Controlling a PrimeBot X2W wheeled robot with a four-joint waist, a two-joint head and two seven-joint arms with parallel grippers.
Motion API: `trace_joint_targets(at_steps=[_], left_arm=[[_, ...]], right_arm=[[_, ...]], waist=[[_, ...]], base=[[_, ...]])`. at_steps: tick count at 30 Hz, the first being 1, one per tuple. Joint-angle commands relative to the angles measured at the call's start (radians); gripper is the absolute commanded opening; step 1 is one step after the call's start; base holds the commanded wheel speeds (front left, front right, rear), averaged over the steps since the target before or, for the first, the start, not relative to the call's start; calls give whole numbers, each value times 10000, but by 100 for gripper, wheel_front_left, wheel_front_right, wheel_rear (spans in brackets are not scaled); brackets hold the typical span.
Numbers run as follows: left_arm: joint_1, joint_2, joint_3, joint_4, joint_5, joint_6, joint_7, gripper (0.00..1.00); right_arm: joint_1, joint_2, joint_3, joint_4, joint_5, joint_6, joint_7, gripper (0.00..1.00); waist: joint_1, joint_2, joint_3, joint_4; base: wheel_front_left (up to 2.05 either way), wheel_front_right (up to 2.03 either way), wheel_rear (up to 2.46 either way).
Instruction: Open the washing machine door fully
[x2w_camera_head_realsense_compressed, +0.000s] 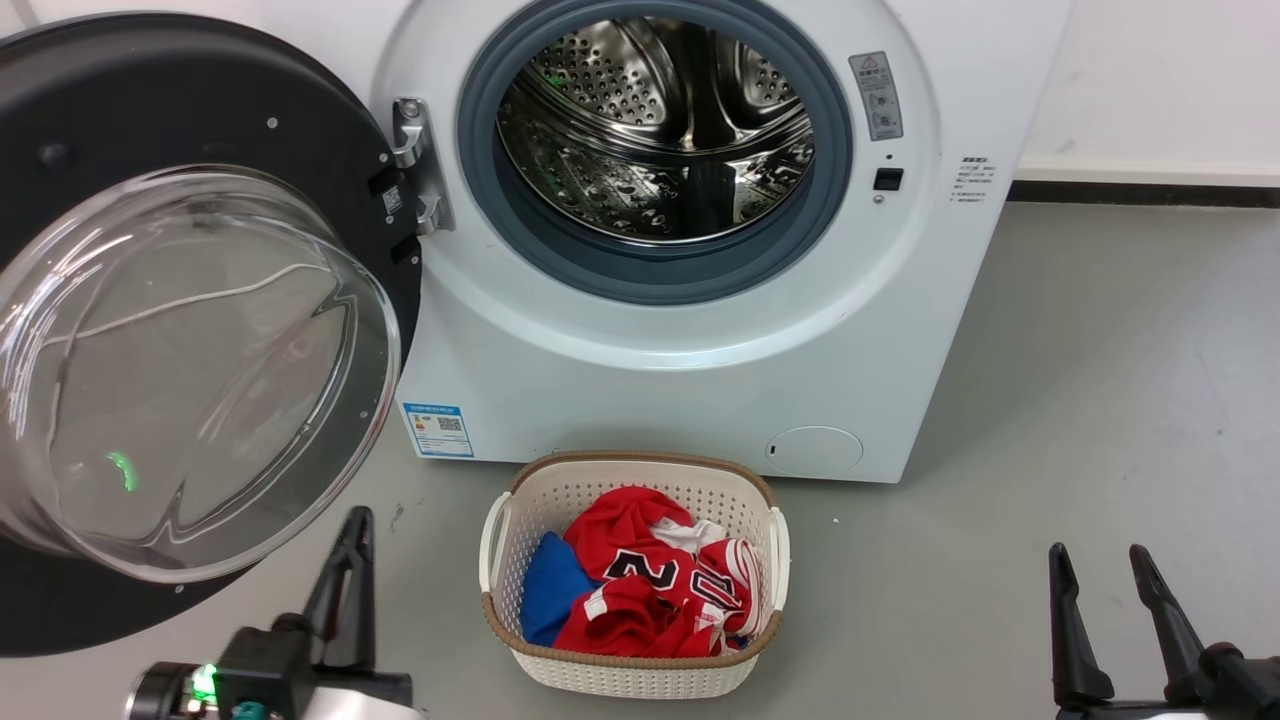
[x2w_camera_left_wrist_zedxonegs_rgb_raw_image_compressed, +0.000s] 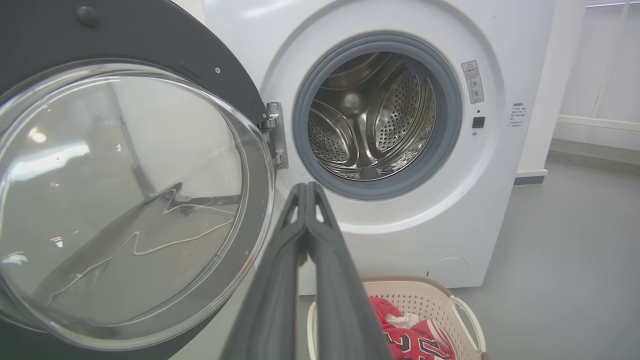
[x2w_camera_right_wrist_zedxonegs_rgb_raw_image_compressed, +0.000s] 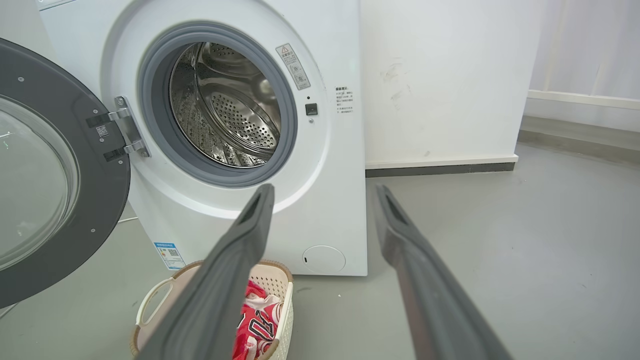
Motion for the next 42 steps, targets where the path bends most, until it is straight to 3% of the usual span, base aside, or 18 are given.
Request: trace_joint_targets(at_steps=[1, 2, 3, 18, 34, 35, 42], left_arm=[[190, -17, -327, 15, -44, 11, 24, 0], [203, -16, -448, 0, -81, 94, 25, 16], [250, -16, -580, 53, -142, 95, 24, 100], [481, -22, -1243, 89, -459, 759, 24, 100], [434, -22, -1251, 428, -362, 882, 24, 100], [422, -22, -1243, 445, -366, 882, 24, 0], [377, -17, -1259, 891, -1005, 841, 138, 0]], right_arm=[[169, 18, -2, -39, 59, -3, -17, 100], [194, 18, -23, -35, 75, -3, -17, 100], [200, 19, -21, -31, 96, -3, -17, 100], [262, 19, 69, -128, 70, -3, -17, 100], [123, 19, 176, -282, 137, -3, -17, 100], [111, 19, 179, -277, 134, -3, -17, 0], [173, -16, 224, 157, 645, 0, 104, 0]], waist=[[1, 0, -24, -134], [1, 0, -33, -169], [1, 0, -43, -213], [1, 0, -57, -644], [1, 0, -53, -714], [1, 0, -56, -706], [2, 0, -45, -709]], base=[[0, 0, 0], [0, 0, 0], [0, 0, 0], [0, 0, 0], [0, 0, 0], [0, 0, 0], [0, 0, 0]])
